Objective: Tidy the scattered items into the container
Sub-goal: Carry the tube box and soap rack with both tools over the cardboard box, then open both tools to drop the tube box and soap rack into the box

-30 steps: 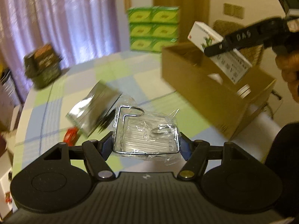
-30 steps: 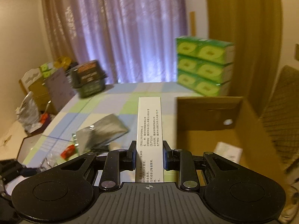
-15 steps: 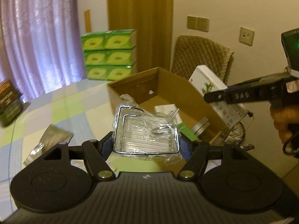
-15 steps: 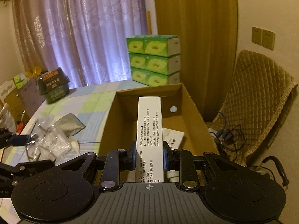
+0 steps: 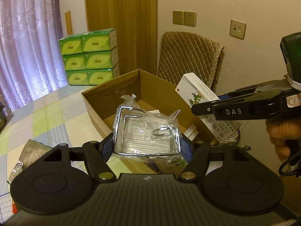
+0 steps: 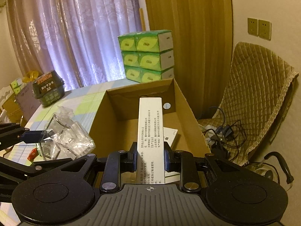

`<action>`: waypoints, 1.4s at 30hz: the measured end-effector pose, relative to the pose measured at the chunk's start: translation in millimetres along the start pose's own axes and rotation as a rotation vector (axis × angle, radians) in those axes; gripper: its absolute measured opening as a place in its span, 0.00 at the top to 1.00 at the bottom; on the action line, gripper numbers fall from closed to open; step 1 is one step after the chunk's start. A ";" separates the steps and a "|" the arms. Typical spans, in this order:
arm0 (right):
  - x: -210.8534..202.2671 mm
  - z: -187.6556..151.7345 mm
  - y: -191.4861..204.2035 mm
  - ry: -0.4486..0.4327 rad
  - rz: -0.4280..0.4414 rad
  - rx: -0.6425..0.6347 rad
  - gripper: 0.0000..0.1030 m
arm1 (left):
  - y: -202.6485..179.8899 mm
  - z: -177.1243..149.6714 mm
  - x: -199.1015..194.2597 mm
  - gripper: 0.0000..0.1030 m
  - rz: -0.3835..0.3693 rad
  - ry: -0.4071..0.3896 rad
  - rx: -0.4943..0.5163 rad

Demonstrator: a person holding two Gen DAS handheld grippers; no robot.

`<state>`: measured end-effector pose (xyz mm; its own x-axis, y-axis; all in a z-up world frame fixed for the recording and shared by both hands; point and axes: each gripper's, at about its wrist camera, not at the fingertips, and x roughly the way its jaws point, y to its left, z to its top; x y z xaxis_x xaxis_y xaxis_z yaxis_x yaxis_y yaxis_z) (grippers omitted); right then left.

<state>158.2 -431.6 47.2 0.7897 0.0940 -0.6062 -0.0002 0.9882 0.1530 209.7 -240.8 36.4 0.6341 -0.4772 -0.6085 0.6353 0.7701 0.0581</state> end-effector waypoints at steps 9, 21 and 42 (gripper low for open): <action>8.9 -0.9 -12.2 0.009 -0.010 0.011 0.72 | -8.7 3.1 20.8 0.36 -0.020 0.014 0.014; 13.6 -1.5 -23.3 0.010 -0.013 0.028 0.72 | -13.8 3.4 40.5 0.36 -0.030 0.036 0.027; 19.6 -1.7 -13.1 0.010 0.006 0.014 0.72 | -2.4 -12.5 26.4 0.34 0.003 0.041 0.002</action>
<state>172.6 -442.5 32.0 0.7834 0.1009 -0.6133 0.0041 0.9859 0.1674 219.5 -249.9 10.3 0.6173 -0.4568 -0.6405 0.6342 0.7707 0.0617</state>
